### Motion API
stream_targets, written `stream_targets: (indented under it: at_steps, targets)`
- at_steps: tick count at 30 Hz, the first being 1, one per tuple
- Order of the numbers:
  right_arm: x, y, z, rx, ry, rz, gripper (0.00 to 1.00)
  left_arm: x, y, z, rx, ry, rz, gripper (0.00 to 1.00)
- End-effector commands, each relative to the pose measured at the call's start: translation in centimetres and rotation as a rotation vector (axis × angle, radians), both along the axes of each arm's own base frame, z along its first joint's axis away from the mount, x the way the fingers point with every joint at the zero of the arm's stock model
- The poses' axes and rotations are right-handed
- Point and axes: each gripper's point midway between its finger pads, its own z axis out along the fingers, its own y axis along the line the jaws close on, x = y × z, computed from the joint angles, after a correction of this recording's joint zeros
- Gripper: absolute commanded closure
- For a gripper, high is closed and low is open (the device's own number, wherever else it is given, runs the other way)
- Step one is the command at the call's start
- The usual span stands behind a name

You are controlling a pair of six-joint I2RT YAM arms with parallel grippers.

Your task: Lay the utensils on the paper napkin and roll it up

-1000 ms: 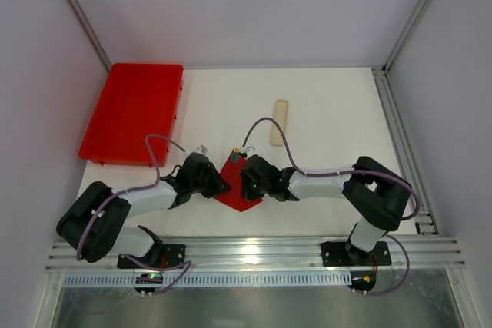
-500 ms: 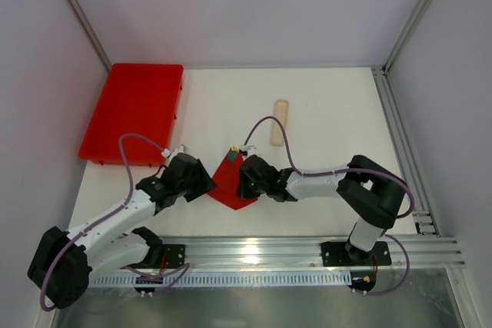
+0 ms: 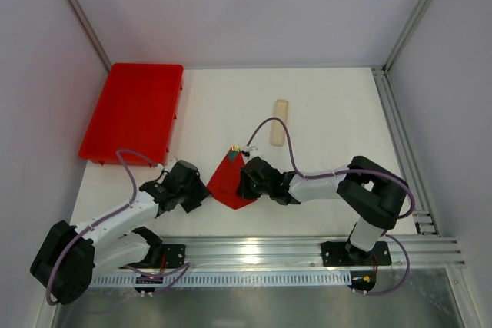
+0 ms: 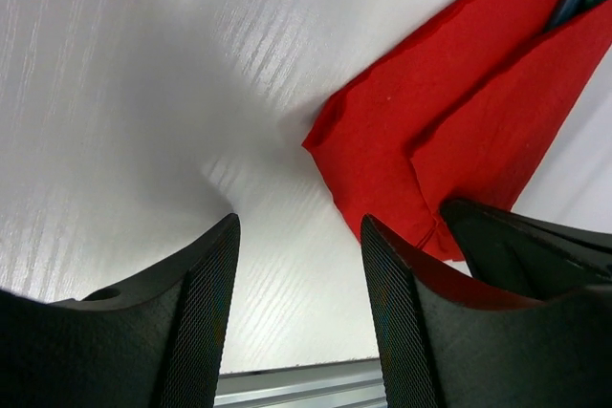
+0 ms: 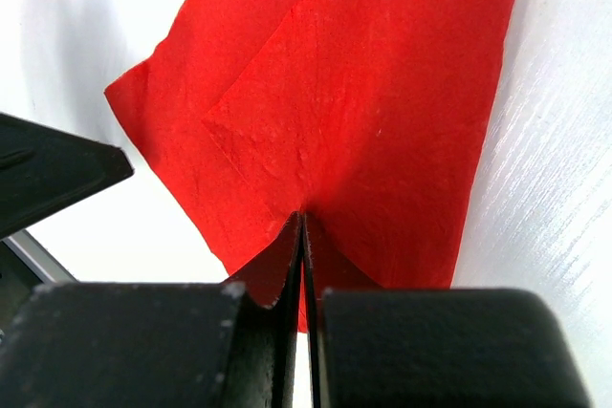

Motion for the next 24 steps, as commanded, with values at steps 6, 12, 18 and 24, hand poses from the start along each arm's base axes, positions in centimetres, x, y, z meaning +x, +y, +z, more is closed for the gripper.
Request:
stream_targets:
  at_steps: [6, 12, 18, 24]
  targets:
    - [-1.0, -2.1, -2.1, -0.093, 0.02, -0.004, 0.96, 2.2, -0.5, -0.4, -0.031, -0.038, 0.066, 0.48]
    - [-0.9, -2.1, -2.1, -0.096, 0.019, -0.004, 0.96, 2.2, -0.4, -1.3, -0.022, -0.015, 0.075, 0.59]
    - [-0.9, -2.0, -2.1, -0.097, 0.021, -0.001, 0.96, 2.5, -0.3, -1.5, -0.009, -0.023, 0.067, 0.7]
    - [-0.9, -2.0, -2.2, -0.1, 0.021, -0.002, 0.96, 3.2, -0.3, -1.0, 0.015, -0.051, 0.042, 0.81]
